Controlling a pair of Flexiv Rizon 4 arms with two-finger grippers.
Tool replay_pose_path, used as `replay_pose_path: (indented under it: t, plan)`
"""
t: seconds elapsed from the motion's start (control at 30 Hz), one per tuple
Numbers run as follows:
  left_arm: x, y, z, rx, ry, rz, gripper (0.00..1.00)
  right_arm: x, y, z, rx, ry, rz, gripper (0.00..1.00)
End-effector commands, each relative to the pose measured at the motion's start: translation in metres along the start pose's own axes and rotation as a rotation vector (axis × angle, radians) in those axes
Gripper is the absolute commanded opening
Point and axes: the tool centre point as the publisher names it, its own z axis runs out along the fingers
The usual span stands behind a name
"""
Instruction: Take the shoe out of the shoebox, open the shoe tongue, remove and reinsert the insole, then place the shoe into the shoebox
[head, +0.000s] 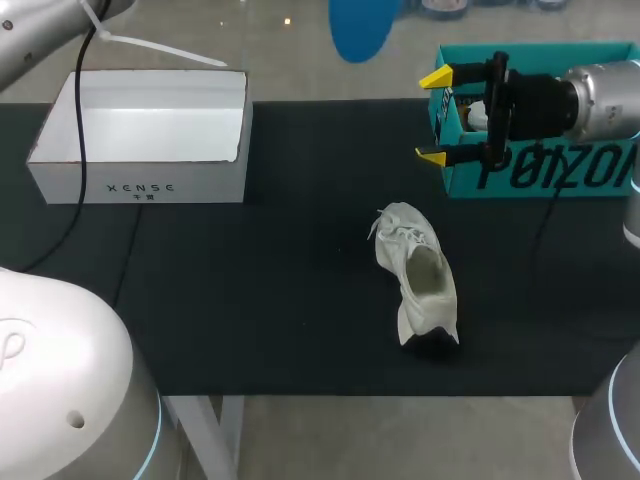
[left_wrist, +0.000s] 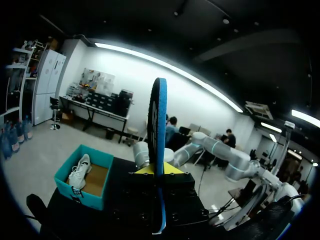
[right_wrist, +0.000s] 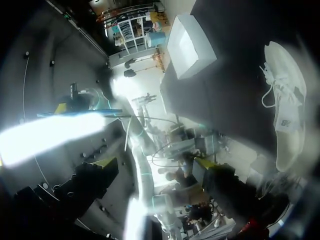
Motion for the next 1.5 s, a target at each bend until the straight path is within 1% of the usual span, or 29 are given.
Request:
replay_pose_path:
  t: [0.03, 1.2, 1.23, 1.3, 1.33, 1.37, 1.43, 1.47, 1.5]
  plan:
    - [-0.001, 0.0, 0.0, -0.001, 0.002, 0.001, 0.0, 0.0, 0.0, 0.001, -0.001, 0.0, 0.0, 1.0]
    - [-0.001, 0.0, 0.0, -0.001, 0.002, 0.001, 0.0, 0.0, 0.0, 0.001, -0.001, 0.0, 0.0, 1.0]
    - [0.006, -0.002, 0.003, -0.009, -0.004, 0.05, 0.0, 0.0, 0.0, 0.001, -0.001, 0.0, 0.0, 1.0]
    - [0.023, -0.003, 0.012, 0.015, 0.042, 0.134, 0.0, 0.0, 0.0, 0.001, -0.001, 0.0, 0.0, 1.0]
    - [0.027, -0.003, 0.013, 0.007, 0.035, 0.159, 0.0, 0.0, 0.0, 0.001, -0.001, 0.0, 0.0, 1.0]
    - [0.036, -0.001, 0.018, -0.038, 0.029, 0.265, 0.0, 0.0, 0.0, 0.001, -0.001, 0.0, 0.0, 1.0]
    - [0.045, 0.004, 0.023, -0.055, 0.04, 0.344, 0.0, 0.0, 0.0, 0.001, -0.001, 0.0, 0.0, 1.0]
    - [0.051, 0.007, 0.025, -0.026, 0.074, 0.37, 0.0, 0.0, 0.0, 0.001, -0.001, 0.0, 0.0, 1.0]
    - [0.056, 0.01, 0.025, -0.012, 0.078, 0.402, 0.0, 0.0, 0.0, 0.001, -0.001, 0.0, 0.0, 1.0]
